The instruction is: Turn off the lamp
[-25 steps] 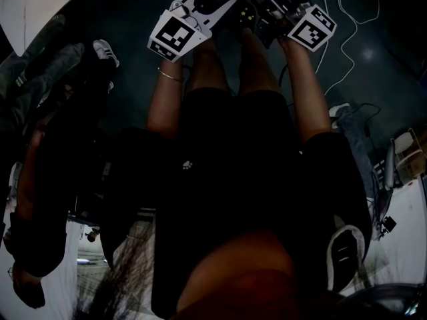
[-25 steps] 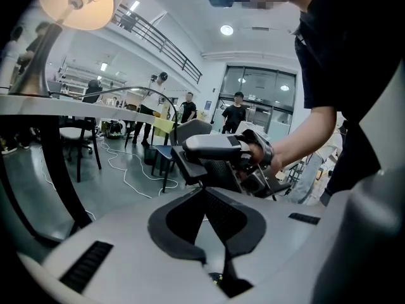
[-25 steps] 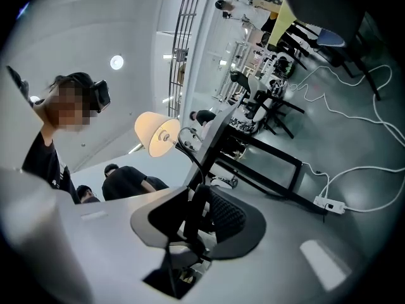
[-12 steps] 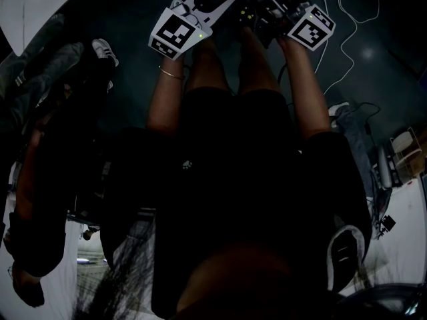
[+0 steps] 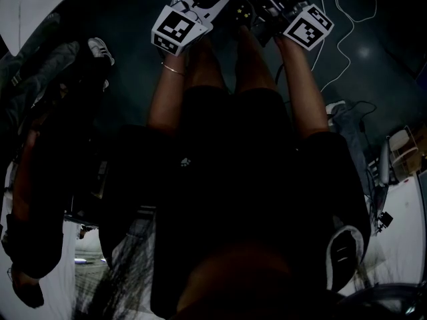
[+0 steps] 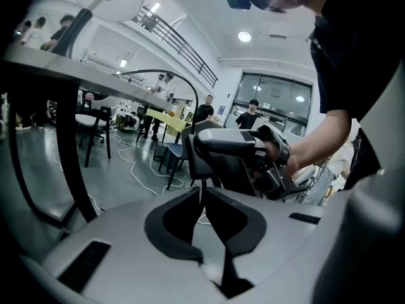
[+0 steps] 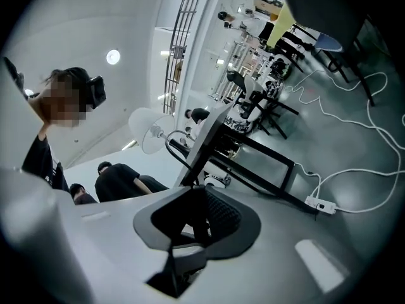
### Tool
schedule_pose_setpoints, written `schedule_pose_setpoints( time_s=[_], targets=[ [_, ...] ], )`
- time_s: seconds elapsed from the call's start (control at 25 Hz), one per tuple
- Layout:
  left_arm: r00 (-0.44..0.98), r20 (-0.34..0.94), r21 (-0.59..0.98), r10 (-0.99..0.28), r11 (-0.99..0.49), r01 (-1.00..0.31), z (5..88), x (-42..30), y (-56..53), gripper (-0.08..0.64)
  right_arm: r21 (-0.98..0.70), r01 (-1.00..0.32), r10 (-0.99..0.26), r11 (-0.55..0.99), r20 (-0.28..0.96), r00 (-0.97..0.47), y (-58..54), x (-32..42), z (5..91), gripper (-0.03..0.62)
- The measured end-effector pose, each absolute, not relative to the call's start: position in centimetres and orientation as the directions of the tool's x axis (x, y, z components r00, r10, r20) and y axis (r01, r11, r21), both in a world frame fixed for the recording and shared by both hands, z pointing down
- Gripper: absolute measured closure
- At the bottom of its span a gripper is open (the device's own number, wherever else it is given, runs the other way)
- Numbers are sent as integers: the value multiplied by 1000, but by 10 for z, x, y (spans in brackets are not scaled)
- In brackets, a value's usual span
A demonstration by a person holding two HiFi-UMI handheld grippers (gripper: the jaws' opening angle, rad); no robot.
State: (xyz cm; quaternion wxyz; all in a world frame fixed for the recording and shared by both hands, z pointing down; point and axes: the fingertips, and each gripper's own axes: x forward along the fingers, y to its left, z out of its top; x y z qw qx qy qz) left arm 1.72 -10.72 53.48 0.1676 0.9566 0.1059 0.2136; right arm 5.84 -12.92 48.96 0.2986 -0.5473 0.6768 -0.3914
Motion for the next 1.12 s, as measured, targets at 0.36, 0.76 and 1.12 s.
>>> schedule_pose_setpoints(
  time_s=[0.36, 0.76, 1.12],
  targets=[
    [905, 370, 419, 208, -907, 37, 543, 18, -118, 541, -831, -556, -979, 27, 90, -182, -132, 64, 500, 532],
    [914, 383, 459, 132, -886, -64, 550, 0, -134, 530, -815, -580, -986, 6, 93, -140, -138, 78, 499, 534],
    [923, 365, 460, 121, -885, -66, 540, -3, -143, 554, -746, -661, -966, -84, 225, -131, -127, 83, 528, 533]
  ],
)
